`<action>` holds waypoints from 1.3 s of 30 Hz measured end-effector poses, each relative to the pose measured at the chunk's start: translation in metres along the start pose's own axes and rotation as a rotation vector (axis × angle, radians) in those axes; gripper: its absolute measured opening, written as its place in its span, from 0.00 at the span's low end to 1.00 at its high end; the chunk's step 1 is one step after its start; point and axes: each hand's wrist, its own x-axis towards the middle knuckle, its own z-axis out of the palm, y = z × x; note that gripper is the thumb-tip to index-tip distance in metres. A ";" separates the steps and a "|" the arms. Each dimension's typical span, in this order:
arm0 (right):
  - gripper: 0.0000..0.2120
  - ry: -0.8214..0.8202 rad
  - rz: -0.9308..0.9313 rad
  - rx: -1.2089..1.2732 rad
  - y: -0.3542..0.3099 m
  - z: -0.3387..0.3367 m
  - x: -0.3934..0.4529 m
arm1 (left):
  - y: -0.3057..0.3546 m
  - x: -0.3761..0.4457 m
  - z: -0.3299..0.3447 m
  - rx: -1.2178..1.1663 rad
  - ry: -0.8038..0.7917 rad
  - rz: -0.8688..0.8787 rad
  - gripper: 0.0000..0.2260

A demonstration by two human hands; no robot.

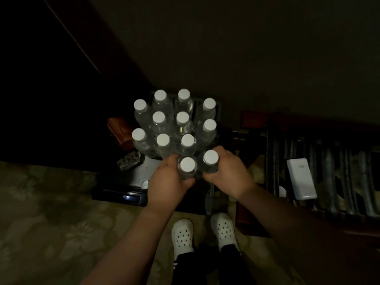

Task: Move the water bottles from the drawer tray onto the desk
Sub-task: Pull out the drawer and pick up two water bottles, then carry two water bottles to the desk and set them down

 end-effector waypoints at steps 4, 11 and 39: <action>0.24 0.005 0.015 0.032 -0.017 -0.045 -0.031 | 0.039 -0.016 -0.041 0.014 0.004 0.061 0.24; 0.26 0.135 0.050 0.090 -0.063 -0.152 -0.095 | 0.136 -0.042 -0.132 0.037 -0.016 0.230 0.23; 0.26 0.957 0.411 0.344 0.041 -0.461 -0.551 | 0.588 -0.308 -0.114 -0.020 -0.338 0.951 0.23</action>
